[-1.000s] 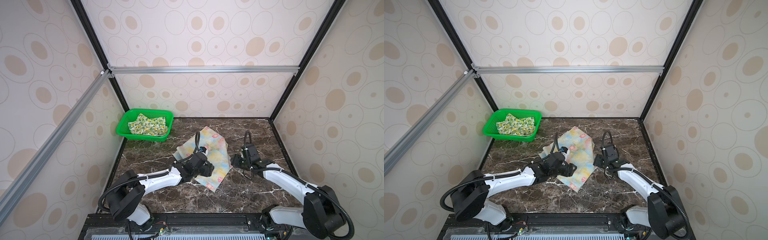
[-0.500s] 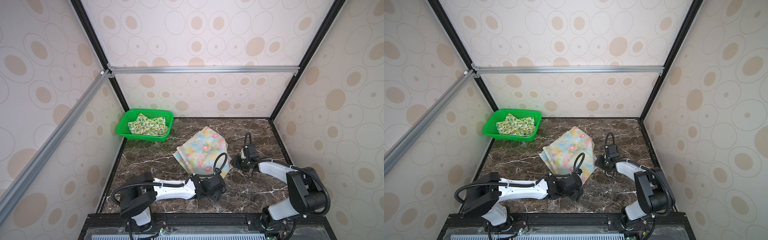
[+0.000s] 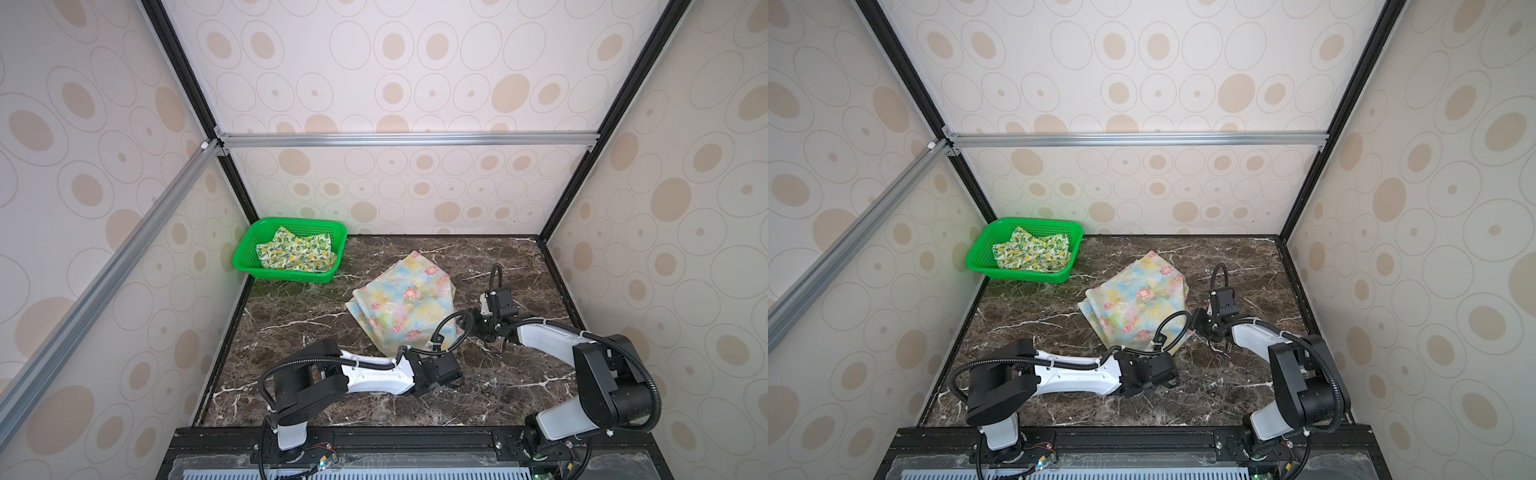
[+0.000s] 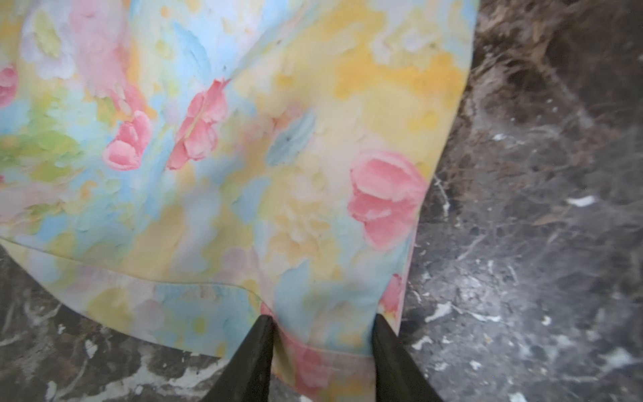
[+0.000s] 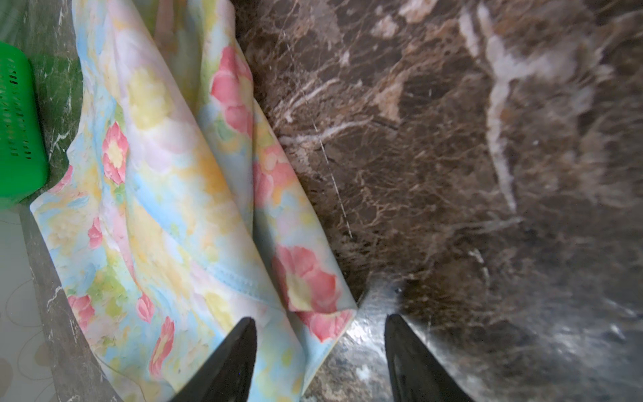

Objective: Fold and stack skirts
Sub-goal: Flatten out the skirt at the center of the table.

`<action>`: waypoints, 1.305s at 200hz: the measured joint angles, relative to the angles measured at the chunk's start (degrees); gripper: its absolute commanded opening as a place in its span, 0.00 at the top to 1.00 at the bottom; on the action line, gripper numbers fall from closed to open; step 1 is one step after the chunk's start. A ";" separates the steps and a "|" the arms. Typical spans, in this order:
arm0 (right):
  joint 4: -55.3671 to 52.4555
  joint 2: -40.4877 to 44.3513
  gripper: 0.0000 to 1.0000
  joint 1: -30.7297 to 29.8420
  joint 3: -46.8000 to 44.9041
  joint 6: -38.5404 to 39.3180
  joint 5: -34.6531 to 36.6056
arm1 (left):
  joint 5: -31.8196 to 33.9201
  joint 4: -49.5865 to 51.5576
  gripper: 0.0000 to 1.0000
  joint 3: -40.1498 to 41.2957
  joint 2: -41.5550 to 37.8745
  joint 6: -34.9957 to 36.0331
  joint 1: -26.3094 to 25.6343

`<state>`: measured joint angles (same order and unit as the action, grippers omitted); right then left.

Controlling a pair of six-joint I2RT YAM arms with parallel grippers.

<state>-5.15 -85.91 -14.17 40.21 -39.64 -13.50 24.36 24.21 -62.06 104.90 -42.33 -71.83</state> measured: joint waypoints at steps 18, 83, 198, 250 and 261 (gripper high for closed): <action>0.00 0.00 0.39 0.00 0.00 0.02 -0.04 | 1.22 0.87 0.81 0.00 0.35 0.35 -0.02; -0.24 0.35 0.43 -0.55 -0.55 0.98 1.11 | 6.75 4.17 1.00 0.00 -1.46 -1.42 -0.07; 3.23 -5.86 0.84 -5.31 1.81 1.42 3.87 | 12.66 5.95 1.00 2.86 -9.53 -6.69 -0.07; 1.38 -4.87 1.00 -5.33 2.25 2.58 4.09 | 14.99 7.74 1.00 2.91 -12.44 -10.23 1.20; -1.36 -2.78 1.00 -5.33 3.41 3.10 4.15 | 15.82 7.74 1.00 2.75 -14.16 -10.32 2.54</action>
<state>-6.50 -88.68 -19.51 43.62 -36.53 -9.34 40.18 31.94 -59.31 90.74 -52.64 -69.30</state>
